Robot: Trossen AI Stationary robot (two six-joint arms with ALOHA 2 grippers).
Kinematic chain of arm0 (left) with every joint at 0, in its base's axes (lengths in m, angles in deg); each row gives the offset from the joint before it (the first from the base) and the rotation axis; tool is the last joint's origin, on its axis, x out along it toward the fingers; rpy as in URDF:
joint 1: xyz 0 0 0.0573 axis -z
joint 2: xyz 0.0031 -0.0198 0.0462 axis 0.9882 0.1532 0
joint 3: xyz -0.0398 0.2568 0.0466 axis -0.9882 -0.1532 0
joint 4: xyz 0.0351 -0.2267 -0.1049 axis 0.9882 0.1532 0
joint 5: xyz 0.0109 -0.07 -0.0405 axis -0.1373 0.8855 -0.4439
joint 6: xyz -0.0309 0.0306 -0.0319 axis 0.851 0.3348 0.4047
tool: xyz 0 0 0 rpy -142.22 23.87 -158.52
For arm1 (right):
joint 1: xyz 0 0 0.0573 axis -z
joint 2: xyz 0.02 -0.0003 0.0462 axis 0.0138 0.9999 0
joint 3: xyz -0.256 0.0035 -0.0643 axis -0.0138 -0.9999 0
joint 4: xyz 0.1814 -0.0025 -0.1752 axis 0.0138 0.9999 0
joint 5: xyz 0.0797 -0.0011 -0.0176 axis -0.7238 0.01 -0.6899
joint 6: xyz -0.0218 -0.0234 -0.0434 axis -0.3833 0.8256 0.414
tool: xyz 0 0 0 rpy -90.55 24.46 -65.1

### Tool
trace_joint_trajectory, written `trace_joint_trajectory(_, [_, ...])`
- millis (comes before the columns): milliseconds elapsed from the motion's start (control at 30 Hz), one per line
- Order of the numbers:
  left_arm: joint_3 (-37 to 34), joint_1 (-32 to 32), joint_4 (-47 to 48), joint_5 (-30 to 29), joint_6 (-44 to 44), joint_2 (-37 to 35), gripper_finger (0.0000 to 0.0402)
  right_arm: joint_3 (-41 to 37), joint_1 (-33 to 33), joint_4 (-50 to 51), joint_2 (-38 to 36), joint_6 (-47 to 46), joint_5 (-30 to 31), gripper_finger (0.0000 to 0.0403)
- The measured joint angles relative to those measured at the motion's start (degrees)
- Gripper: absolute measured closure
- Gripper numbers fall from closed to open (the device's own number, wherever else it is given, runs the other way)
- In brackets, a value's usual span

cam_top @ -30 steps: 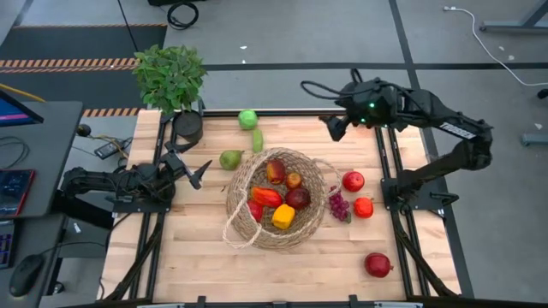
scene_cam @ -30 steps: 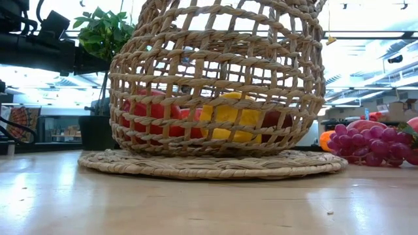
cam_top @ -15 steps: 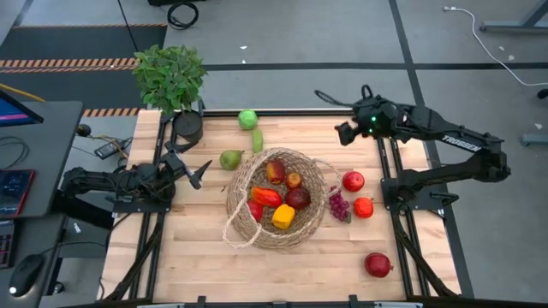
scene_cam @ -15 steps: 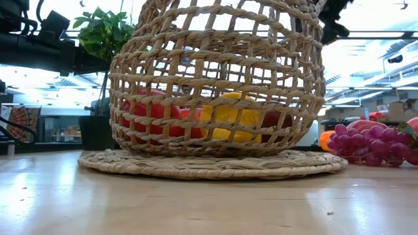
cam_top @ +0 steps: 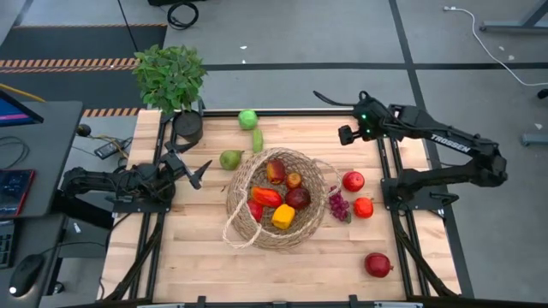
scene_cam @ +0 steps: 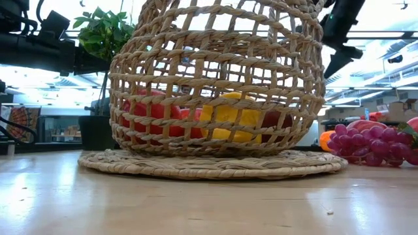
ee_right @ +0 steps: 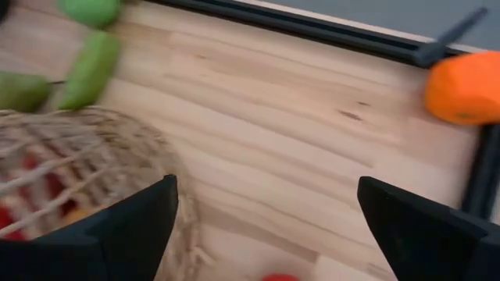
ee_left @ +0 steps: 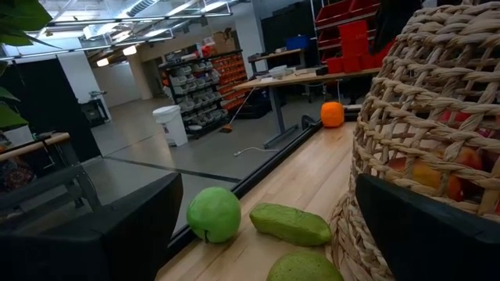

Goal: Build produce basket
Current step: Put the top red apple into the woven basket

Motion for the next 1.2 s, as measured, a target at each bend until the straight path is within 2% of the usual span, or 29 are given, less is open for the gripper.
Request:
trace_joint_trajectory(133, [0.00,-0.02,0.00,0.00,0.00,0.00,0.0014,-3.18,2.17,0.19,1.06,-0.98,-0.82,0.0004])
trace_joint_trajectory(400, [0.00,-0.01,0.00,0.00,0.00,0.00,0.0014,-10.90,1.26,1.69,2.17,-11.67,-9.45,0.0003])
trace_joint_trajectory(533, [0.00,-0.02,0.02,-0.02,0.02,0.00,0.0014,-13.68,-0.29,4.72,2.15,-13.16,-13.57,0.0003])
trace_joint_trajectory(767, [0.00,-0.02,0.00,-0.02,0.00,0.02,0.0014,-13.93,-4.95,5.97,2.08,-13.63,-10.49,0.0003])
trace_joint_trajectory(1000, [0.00,-0.02,0.00,-0.02,0.00,0.02,0.0014,-13.96,-5.25,5.50,1.97,-11.73,-10.16,0.0003])
trace_joint_trajectory(1200, [0.00,0.00,0.00,0.00,0.00,0.00,0.0014,-16.11,-5.51,0.52,1.52,-8.91,-9.05,0.0003])
